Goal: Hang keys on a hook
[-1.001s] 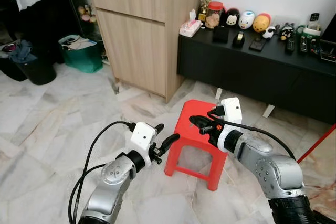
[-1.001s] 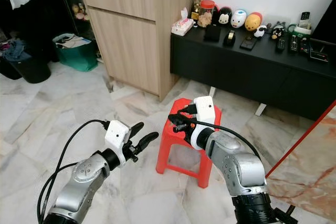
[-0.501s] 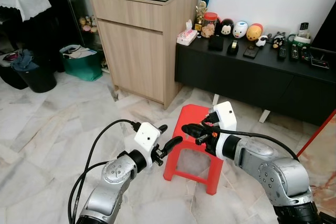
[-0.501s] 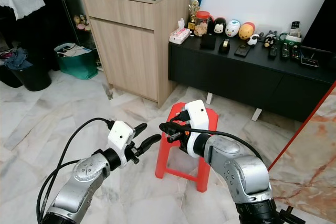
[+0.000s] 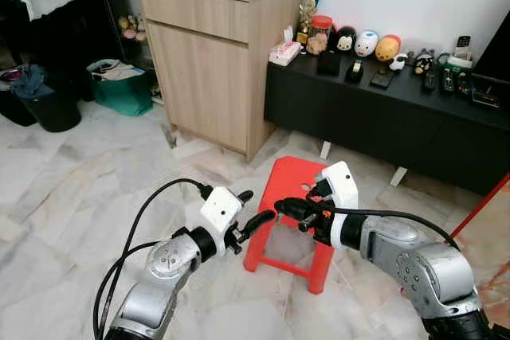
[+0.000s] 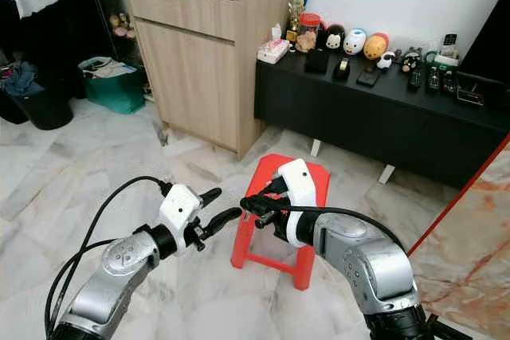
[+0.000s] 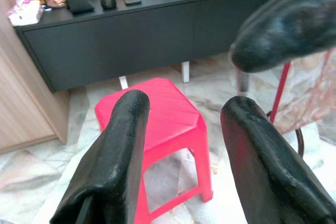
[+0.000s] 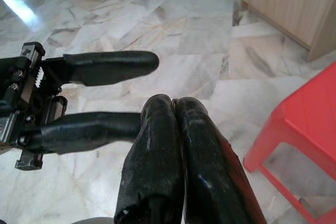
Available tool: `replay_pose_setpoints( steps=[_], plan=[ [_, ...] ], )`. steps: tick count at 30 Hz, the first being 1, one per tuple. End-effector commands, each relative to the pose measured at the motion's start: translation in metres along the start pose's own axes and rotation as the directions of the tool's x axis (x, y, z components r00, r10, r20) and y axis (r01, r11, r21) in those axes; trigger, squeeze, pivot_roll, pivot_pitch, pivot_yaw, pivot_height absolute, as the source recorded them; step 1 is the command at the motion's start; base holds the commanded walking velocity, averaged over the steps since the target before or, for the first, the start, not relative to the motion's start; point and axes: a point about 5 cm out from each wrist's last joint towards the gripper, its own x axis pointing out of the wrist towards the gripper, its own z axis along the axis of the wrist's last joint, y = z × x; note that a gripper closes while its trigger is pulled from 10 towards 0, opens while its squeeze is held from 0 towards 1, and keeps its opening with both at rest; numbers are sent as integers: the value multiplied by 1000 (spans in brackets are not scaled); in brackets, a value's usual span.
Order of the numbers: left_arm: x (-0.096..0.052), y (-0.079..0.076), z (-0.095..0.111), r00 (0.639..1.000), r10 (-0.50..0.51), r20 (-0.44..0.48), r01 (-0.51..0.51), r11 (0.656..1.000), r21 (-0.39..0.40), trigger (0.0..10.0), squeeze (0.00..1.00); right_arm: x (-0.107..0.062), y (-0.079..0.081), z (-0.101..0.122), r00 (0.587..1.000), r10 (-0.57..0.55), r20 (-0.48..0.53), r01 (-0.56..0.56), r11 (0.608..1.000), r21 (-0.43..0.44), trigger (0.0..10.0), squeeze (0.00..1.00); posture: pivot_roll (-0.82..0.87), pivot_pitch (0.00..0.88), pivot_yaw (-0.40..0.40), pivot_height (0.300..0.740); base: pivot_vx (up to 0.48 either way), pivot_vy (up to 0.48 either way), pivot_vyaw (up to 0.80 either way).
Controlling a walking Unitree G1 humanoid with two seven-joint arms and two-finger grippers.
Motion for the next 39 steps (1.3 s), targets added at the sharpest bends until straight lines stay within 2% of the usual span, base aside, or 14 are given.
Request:
replay_pose_setpoints(
  steps=[1,10,39],
  plan=[
    [-1,-4,0,999,-38,-15,37,999,-5,10000,0,1,-2,2,1000,-5,0,5,1000,-20,10000,0,34,0,-89,740,0,0,0],
    [2,-11,0,993,-118,-13,117,992,-45,10000,0,3,3,4,1000,12,16,-12,1000,-11,10000,0,26,0,-80,740,0,0,0],
    [12,-8,2,997,-58,51,64,988,-139,10000,0,10,11,11,998,33,58,-35,999,20,10000,0,19,0,-87,740,0,0,0]
  ],
)
